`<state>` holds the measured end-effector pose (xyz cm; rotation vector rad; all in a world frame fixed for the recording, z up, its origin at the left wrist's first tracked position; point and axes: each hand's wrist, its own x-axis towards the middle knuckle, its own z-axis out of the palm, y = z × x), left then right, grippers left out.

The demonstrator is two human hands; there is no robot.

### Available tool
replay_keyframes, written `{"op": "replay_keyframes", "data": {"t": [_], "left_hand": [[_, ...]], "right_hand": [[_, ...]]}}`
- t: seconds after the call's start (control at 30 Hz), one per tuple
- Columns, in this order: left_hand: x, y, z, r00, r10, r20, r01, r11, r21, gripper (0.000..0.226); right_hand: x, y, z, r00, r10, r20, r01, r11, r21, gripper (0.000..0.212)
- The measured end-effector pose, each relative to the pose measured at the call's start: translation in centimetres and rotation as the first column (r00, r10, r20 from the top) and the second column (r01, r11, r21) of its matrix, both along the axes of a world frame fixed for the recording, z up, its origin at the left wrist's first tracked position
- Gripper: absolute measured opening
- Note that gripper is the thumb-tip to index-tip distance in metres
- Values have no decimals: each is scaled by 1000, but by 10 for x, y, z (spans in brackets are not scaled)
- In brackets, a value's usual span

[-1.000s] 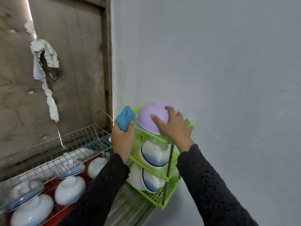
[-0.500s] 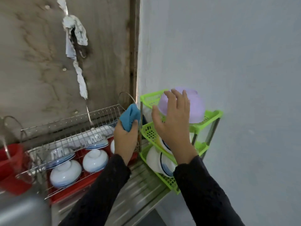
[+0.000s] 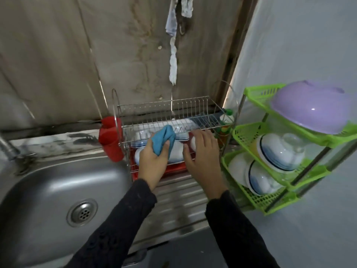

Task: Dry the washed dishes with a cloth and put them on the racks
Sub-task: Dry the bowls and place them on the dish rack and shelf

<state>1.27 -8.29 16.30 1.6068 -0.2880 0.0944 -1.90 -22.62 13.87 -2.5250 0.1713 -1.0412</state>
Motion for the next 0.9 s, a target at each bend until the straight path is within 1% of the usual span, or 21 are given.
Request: {"op": "replay_keyframes", "data": {"t": [0.13, 0.2, 0.27, 0.3, 0.4, 0.53, 0.6, 0.67, 0.73, 0.83, 0.9], "left_hand": [[-5, 60, -11, 998, 35, -43, -34, 999, 8, 31], [-9, 94, -18, 995, 86, -53, -86, 996, 17, 30], [-14, 132, -25, 986, 150, -70, -148, 988, 37, 24], [-17, 141, -27, 983, 158, -93, -155, 987, 37, 21], [-28, 207, -38, 967, 214, -142, -210, 977, 43, 10], [-40, 282, -46, 943, 299, -143, -297, 954, 32, 20], [-44, 315, -50, 929, 346, -132, -342, 938, 53, 23], [-50, 361, -59, 897, 421, -134, -417, 907, 54, 23], [-54, 397, -65, 861, 487, -146, -488, 872, 31, 22], [-62, 441, -65, 801, 578, -153, -582, 813, 22, 23], [-71, 477, -72, 735, 657, -168, -660, 750, 40, 20]], "right_hand": [[5, 60, -20, 995, 81, -62, -77, 995, 60, 44], [9, 93, -27, 989, 126, -74, -120, 990, 80, 44], [10, 131, -36, 980, 187, -71, -180, 979, 96, 42], [9, 141, -39, 978, 201, -61, -194, 975, 106, 40], [9, 210, -50, 953, 300, -36, -291, 944, 153, 38], [4, 293, -56, 914, 400, -58, -386, 907, 168, 34], [3, 328, -60, 893, 430, -132, -405, 896, 181, 40], [3, 374, -69, 850, 488, -197, -456, 870, 189, 46], [5, 410, -76, 813, 535, -231, -491, 842, 224, 51], [2, 454, -86, 784, 591, -189, -543, 801, 254, 48], [-1, 489, -90, 745, 644, -175, -592, 758, 272, 42]]}}
